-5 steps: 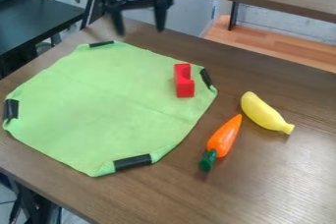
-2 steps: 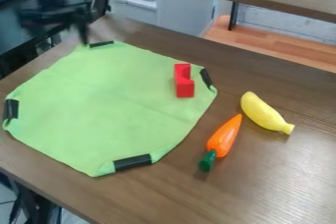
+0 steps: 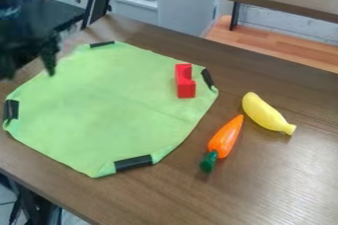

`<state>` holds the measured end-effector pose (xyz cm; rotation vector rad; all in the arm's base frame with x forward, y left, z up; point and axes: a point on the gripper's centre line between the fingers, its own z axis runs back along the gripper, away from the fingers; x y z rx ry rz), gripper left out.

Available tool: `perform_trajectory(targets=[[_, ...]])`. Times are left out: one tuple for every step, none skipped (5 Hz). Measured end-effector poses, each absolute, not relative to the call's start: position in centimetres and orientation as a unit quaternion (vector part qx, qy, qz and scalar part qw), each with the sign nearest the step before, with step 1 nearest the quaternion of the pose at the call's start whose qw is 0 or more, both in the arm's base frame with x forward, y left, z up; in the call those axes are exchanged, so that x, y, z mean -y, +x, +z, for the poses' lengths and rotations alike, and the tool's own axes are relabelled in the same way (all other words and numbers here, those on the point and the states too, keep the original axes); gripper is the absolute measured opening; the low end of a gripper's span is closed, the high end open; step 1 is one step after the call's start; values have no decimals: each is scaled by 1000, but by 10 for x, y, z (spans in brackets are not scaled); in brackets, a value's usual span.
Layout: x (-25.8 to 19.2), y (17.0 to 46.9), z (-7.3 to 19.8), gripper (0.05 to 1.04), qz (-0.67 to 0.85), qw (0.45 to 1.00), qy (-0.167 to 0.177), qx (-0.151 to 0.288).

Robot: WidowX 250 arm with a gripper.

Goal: Fold the cloth from right to left

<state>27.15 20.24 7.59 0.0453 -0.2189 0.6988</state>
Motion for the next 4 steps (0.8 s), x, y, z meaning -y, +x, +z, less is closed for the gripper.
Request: perform_trajectory(targets=[[-211,260,60,1001,343,932,29,109],[-215,247,42,1001,361,924,19,127],[-216,246,31,1001,360,923,18,138],[-219,244,25,1001,366,920,29,139]])
